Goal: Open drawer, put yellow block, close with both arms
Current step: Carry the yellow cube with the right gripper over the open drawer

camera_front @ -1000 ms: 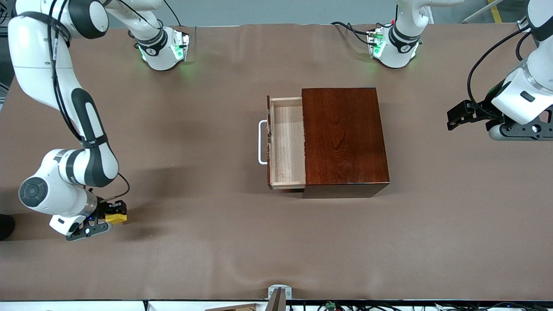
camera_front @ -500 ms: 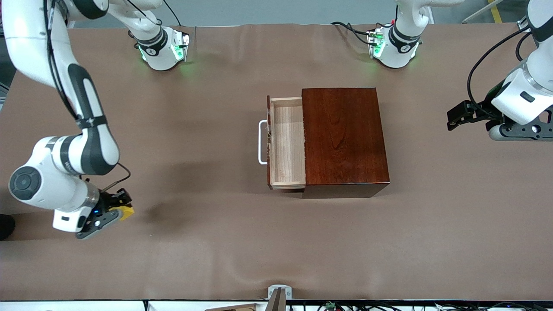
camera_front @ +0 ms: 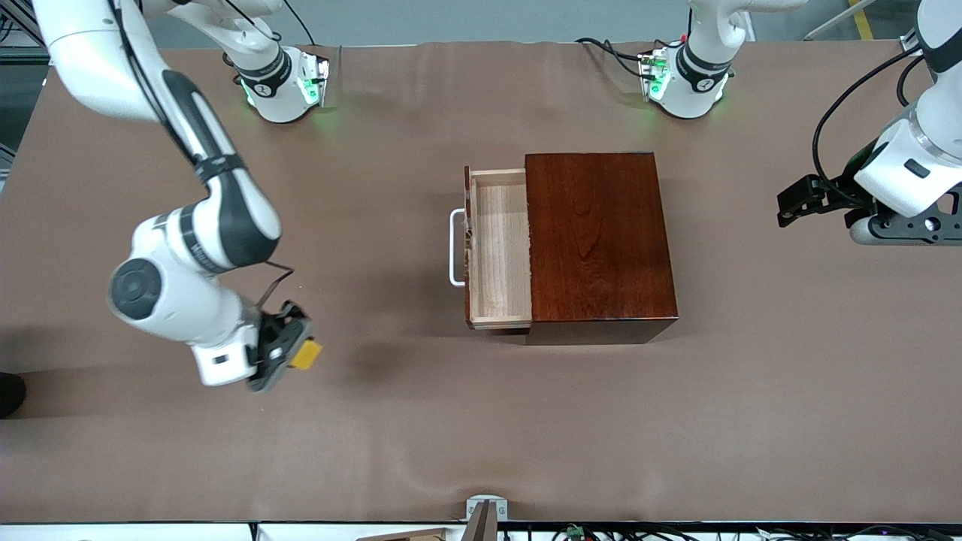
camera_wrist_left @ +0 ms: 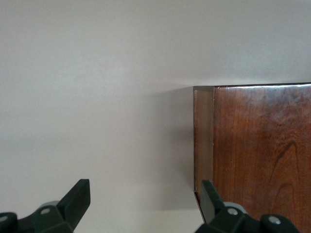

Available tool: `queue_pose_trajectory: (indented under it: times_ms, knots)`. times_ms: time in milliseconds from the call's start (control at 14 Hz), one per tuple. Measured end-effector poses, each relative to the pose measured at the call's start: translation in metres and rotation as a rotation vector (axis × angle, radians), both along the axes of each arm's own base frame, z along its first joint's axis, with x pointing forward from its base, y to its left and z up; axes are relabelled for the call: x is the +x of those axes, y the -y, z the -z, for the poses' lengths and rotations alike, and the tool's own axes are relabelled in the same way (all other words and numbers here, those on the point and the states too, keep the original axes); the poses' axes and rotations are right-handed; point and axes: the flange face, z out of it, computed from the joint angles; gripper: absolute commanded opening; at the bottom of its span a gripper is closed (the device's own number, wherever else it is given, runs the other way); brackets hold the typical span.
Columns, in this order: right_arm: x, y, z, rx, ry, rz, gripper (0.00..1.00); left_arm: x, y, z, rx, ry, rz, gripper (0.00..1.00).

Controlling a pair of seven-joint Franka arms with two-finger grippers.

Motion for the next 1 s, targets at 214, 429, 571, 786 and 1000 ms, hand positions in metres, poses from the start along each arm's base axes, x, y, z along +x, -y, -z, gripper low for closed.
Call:
queue_pose_trajectory:
  times_ms: [214,429,571,786,1000]
  knots:
    - [-0.018,-0.067,-0.027,0.02,0.063,-0.191,0.0,0.0,0.0,0.0,0.0,0.0,0.0,1.0]
    - [-0.043,-0.126,-0.041,0.032,0.098,-0.366,0.0,0.0,0.0,0.0,0.0,0.0,0.001,1.0]
    - [-0.065,-0.168,-0.049,0.028,0.107,-0.452,0.0,0.0,0.001,0.0,0.0,0.0,0.001,1.0]
    - [-0.104,-0.232,-0.071,-0.061,0.116,-0.578,0.0,0.0,0.001,0.0,0.0,0.0,0.001,1.0]
    - [-0.13,-0.268,-0.08,-0.119,0.122,-0.628,0.0,0.0,0.001,0.0,0.0,0.0,0.001,1.0]
